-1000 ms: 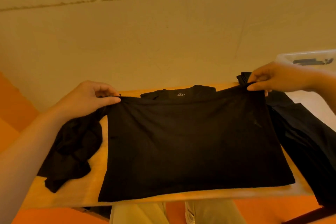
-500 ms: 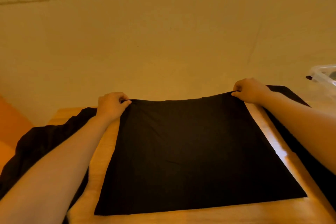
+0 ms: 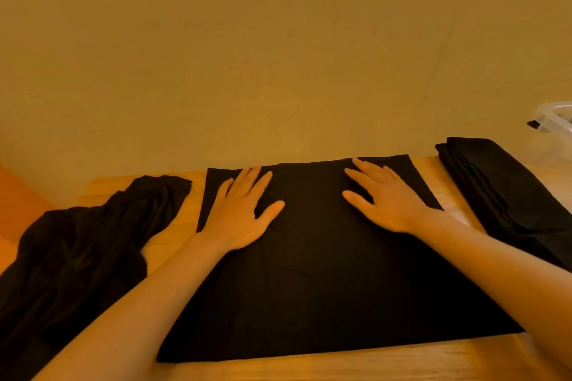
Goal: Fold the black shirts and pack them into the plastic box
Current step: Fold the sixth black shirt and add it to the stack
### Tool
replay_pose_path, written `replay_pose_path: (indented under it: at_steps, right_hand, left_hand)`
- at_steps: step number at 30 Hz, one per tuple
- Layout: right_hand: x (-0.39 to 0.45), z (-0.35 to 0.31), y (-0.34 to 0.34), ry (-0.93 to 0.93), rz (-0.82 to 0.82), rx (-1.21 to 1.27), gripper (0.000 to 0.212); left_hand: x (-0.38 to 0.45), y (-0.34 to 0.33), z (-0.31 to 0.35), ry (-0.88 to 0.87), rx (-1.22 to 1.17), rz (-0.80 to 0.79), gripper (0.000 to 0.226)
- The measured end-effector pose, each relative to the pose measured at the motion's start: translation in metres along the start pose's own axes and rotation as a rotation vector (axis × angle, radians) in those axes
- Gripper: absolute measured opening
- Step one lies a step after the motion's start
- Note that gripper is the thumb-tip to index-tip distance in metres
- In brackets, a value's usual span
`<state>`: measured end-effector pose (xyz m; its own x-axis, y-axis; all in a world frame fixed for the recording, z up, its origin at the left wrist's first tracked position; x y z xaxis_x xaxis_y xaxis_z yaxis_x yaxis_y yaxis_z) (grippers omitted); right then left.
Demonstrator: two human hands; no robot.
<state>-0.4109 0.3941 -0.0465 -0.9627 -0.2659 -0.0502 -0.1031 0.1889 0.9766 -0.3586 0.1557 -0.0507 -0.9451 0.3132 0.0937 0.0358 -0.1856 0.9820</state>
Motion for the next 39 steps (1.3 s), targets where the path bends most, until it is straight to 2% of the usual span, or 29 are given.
replay_pose_path:
  at_steps: [3,12,14,17,21,27,34,39]
  right_hand:
    - [-0.007,0.016,-0.013,-0.117,-0.023,-0.061,0.069]
    - [-0.049,0.022,-0.015,-0.148,-0.064,-0.116,0.071]
    - [-0.048,0.017,-0.012,-0.159,-0.056,-0.119,0.072]
    - [-0.044,-0.014,-0.008,-0.08,-0.016,-0.045,0.069]
    - [-0.038,-0.034,-0.022,-0.017,-0.043,-0.052,0.065]
    - [-0.03,0.031,-0.016,-0.258,0.025,-0.037,0.065]
    - [-0.032,0.035,-0.012,-0.28,0.036,-0.009,0.066]
    - [-0.071,-0.008,0.005,-0.124,0.122,-0.03,0.07]
  left_hand:
    - [-0.009,-0.016,-0.004,0.09,0.06,-0.153,0.083]
    - [-0.043,-0.018,0.021,0.111,0.066,-0.179,0.083]
    - [-0.039,-0.012,0.027,0.133,0.036,-0.132,0.082]
    - [-0.02,-0.004,0.045,0.094,0.029,-0.015,0.075]
    - [-0.001,-0.022,0.055,0.077,0.01,-0.114,0.073]
    - [-0.005,-0.023,0.029,0.156,0.042,-0.125,0.081]
    - [-0.015,-0.016,0.023,0.25,0.063,-0.08,0.079]
    - [-0.045,-0.002,0.058,0.132,0.103,0.012,0.079]
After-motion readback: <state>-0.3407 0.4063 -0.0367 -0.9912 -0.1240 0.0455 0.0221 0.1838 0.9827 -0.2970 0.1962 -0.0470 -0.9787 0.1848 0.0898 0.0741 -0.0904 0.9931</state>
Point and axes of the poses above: each hand's wrist, its own x-axis towards the middle knuckle, its own y-axis out of the back of the hand, z = x × y, the point moved 9 cm from there along x, towards the middle knuckle, and after that the axes turned 12 degrees about -y, right-handed, at the moved point
